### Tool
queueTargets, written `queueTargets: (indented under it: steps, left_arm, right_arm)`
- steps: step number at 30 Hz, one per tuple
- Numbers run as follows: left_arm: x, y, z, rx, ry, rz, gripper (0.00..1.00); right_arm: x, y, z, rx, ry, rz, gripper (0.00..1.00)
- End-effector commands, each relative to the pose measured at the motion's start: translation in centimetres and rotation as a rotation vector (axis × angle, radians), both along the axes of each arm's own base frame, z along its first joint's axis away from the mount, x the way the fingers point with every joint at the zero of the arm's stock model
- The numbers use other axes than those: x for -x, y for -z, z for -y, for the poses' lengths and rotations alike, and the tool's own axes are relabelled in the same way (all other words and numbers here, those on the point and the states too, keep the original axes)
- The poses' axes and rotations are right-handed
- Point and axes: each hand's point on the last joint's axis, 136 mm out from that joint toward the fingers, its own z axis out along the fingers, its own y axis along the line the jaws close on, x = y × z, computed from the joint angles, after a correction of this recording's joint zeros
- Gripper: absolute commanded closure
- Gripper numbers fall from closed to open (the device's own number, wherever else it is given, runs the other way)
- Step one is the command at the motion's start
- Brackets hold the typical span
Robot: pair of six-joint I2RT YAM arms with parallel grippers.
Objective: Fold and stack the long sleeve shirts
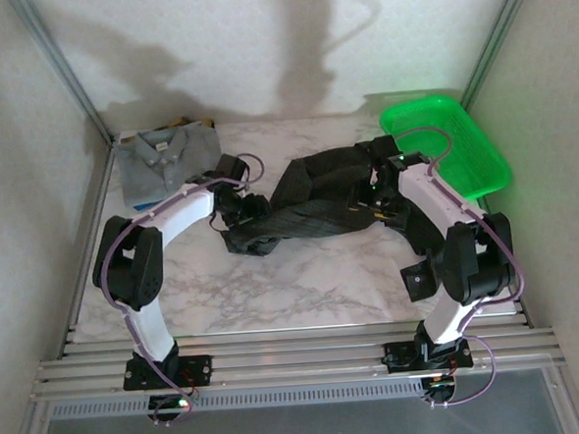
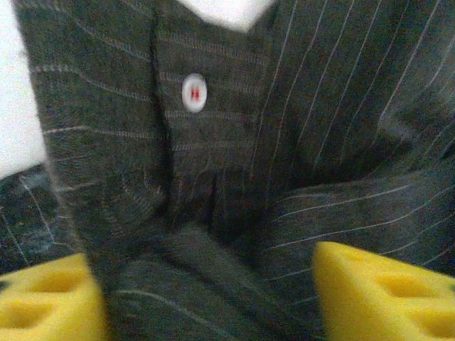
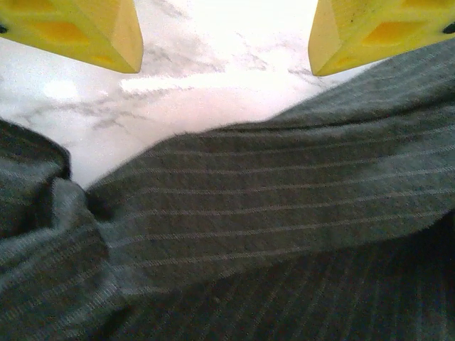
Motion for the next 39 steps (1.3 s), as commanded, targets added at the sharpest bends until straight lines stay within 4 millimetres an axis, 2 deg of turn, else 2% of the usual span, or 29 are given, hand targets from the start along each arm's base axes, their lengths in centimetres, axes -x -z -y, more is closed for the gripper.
queueTargets:
  steps: [1, 4, 6, 8, 10, 13, 21, 22, 23, 25, 26, 27, 30, 33, 36, 39]
  left_arm:
    - [3.4, 1.6, -0.9, -0.05, 0.032, -0.05, 0.62]
    - [3.4, 0.3, -2.2, -0.098, 0.019, 0.018, 0.88]
    - [3.0, -1.3, -2.6, -0.12, 0.013, 0.078, 0.93]
    - [2.5, -3.1, -3.2, -0.16, 0.008, 0.14, 0.94]
    - [2.2, -4.9, -3.5, -0.185, 0.002, 0.201, 0.94]
    - [2.6, -6.7, -3.1, -0.166, 0.005, 0.274, 0.94]
    - [5.0, -7.7, -2.7, -0.14, 0.031, 0.342, 0.94]
    - [5.2, -8.0, -2.4, -0.132, 0.043, 0.357, 0.94]
    - [5.5, -8.4, -1.9, -0.131, 0.059, 0.372, 0.94]
    - [6.2, -9.1, -1.6, -0.151, 0.077, 0.405, 0.94]
    - [6.8, -9.3, -1.6, -0.163, 0.077, 0.42, 0.94]
    - [7.5, -9.3, -1.8, -0.171, 0.074, 0.429, 0.93]
    - [9.8, -8.8, -2.7, -0.18, 0.04, 0.45, 0.92]
    - [12.1, -8.3, -3.9, -0.176, -0.008, 0.478, 0.9]
    - [13.6, -7.8, -5.1, -0.159, -0.071, 0.498, 0.88]
    - [14.9, -6.7, -5.6, -0.131, -0.113, 0.475, 0.81]
  right_arm:
    - [-2.8, -1.5, -4.4, -0.079, -0.085, 0.082, 0.37]
    - [-4.3, -1.8, -8.6, -0.113, -0.167, 0.085, 0.37]
    - [-5.4, -2.1, -11.4, -0.14, -0.204, 0.093, 0.37]
    - [-6.2, -1.6, -13.4, -0.138, -0.219, 0.072, 0.37]
    - [-6.4, -0.2, -14.6, -0.116, -0.214, 0.023, 0.37]
    - [-6.4, 1.5, -17.0, -0.147, -0.216, -0.023, 0.38]
    - [-5.4, 4.3, -21.3, -0.197, -0.201, -0.083, 0.41]
    - [-5.4, 4.6, -21.6, -0.198, -0.197, -0.088, 0.43]
    - [-5.5, 4.9, -22.0, -0.2, -0.186, -0.096, 0.5]
    - [-6.3, 5.4, -22.0, -0.195, -0.127, -0.098, 0.83]
    - [-7.1, 5.2, -22.0, -0.202, -0.094, -0.08, 0.93]
    - [-8.2, 4.9, -22.0, -0.234, -0.052, -0.051, 1.0]
    - [-12.1, 2.1, -22.3, -0.385, 0.076, 0.055, 1.0]
    - [-16.5, -2.2, -22.2, -0.524, 0.171, 0.182, 1.0]
    - [-20.4, -6.8, -21.4, -0.615, 0.244, 0.301, 1.0]
    - [-23.3, -9.8, -20.8, -0.69, 0.282, 0.363, 1.0]
